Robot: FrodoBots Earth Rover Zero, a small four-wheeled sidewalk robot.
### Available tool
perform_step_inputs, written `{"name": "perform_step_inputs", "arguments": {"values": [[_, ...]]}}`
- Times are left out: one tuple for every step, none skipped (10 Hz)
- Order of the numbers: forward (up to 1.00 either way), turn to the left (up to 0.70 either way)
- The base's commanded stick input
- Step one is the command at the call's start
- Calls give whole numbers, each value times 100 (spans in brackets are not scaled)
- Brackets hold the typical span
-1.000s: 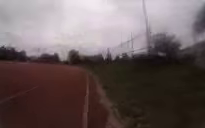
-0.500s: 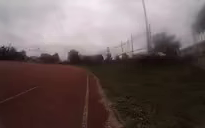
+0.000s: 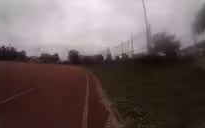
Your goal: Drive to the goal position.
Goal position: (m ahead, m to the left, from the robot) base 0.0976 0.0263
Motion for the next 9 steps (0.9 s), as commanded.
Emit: {"name": "perform_step_inputs", "arguments": {"values": [[0, 0], [0, 0], [0, 0], [0, 0], [0, 0], [0, 0], [0, 0], [0, 0], [0, 0]]}}
